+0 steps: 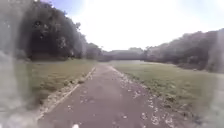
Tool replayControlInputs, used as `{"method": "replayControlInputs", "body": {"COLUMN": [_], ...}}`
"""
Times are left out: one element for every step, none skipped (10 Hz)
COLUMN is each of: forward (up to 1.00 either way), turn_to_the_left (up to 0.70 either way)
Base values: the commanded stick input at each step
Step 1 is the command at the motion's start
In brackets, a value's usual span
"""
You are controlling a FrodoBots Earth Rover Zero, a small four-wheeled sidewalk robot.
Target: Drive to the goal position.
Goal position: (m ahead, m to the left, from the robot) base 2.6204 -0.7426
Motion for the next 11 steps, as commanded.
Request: {"method": "replayControlInputs", "body": {"forward": [1.00,1.00,1.00,1.00,1.00,1.00,1.00,1.00,1.00,1.00,1.00], "turn_to_the_left": [0.01,0.01,0.01,0.01,0.01,0.01,0.01,0.01,0.01,0.01,0.01]}}
